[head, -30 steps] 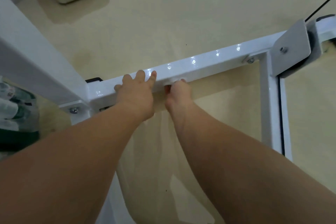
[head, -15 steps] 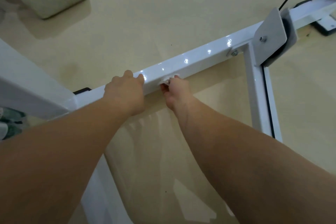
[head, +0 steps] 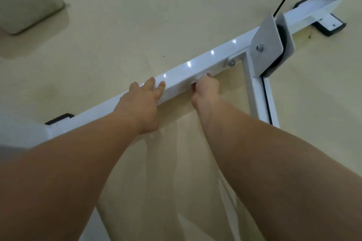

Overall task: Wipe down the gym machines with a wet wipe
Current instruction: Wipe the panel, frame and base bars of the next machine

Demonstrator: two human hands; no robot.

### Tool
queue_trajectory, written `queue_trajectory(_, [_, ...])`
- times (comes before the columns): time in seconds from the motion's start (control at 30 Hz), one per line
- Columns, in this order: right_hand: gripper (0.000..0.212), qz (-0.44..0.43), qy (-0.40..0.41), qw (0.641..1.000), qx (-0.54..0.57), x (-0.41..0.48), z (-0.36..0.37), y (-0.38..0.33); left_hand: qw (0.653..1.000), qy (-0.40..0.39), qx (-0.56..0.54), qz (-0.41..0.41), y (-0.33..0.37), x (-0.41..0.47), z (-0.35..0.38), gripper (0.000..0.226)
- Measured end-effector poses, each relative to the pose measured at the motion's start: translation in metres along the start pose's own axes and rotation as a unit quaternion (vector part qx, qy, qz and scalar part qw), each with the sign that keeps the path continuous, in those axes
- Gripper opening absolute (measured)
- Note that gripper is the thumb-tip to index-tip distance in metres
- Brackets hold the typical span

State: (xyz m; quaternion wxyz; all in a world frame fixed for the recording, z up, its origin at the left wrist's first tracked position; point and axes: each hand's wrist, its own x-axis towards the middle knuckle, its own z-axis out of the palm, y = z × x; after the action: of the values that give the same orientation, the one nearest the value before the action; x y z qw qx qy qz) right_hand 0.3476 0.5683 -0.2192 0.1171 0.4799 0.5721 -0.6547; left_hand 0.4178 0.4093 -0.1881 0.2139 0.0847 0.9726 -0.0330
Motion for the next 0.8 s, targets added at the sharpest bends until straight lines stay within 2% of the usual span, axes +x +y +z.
queue_trajectory(0.03, [0.041,0.096,-0.075,0.974,0.192,-0.001,0.005,0.014,1.0,0.001,0.0,-0.005,0.002,-0.002,0.001,0.104])
queue_trajectory(0.07, [0.041,0.141,-0.128,0.935,0.301,0.002,0.013,0.026,1.0,0.001,0.003,-0.009,0.004,-0.004,0.003,0.105])
queue_trajectory(0.1, [0.04,0.156,-0.155,0.923,0.316,-0.002,0.016,0.035,1.0,0.0,0.008,-0.014,0.004,-0.005,0.004,0.107])
queue_trajectory(0.13, [0.039,0.131,-0.141,0.928,0.319,0.003,0.016,0.039,1.0,0.0,0.013,-0.017,0.004,-0.006,0.005,0.108])
queue_trajectory(0.2, [0.035,0.067,-0.113,0.958,0.255,0.014,0.004,0.024,1.0,0.004,0.017,-0.017,0.004,-0.006,0.006,0.111])
queue_trajectory(0.33, [0.042,-0.021,-0.081,0.969,0.23,0.034,-0.031,-0.026,1.0,0.004,0.016,-0.011,0.002,-0.005,0.006,0.116])
queue_trajectory(0.43, [0.041,-0.039,-0.078,0.957,0.276,0.039,-0.034,-0.027,1.0,0.004,0.011,-0.011,0.004,-0.005,0.005,0.112])
queue_trajectory(0.53, [0.042,0.021,-0.109,0.932,0.346,0.025,-0.018,-0.009,1.0,0.011,0.009,-0.004,0.005,-0.007,0.002,0.108])
queue_trajectory(0.6, [0.039,0.039,-0.119,0.93,0.345,0.018,-0.017,-0.006,1.0,0.006,0.011,-0.005,0.006,-0.008,0.001,0.108])
queue_trajectory(0.67, [0.034,0.012,-0.109,0.932,0.346,0.025,-0.028,-0.02,1.0,0.003,0.017,-0.008,0.007,-0.009,0.002,0.11])
queue_trajectory(0.7, [0.03,0.01,-0.073,0.954,0.289,0.03,-0.035,-0.032,1.0,0.005,0.02,-0.008,0.007,-0.009,0.002,0.111])
queue_trajectory(0.73, [0.028,0.006,0.004,0.977,0.214,0.029,-0.04,-0.04,1.0,0.007,0.023,-0.007,0.007,-0.008,0.003,0.111])
queue_trajectory(0.77, [0.029,-0.047,0.068,0.996,0.045,0.025,-0.045,-0.045,1.0,0.009,0.026,-0.006,0.006,-0.008,0.003,0.11])
queue_trajectory(0.8, [0.03,-0.131,0.098,0.976,-0.146,0.019,-0.047,-0.049,1.0,0.01,0.024,-0.007,0.006,-0.008,0.003,0.11])
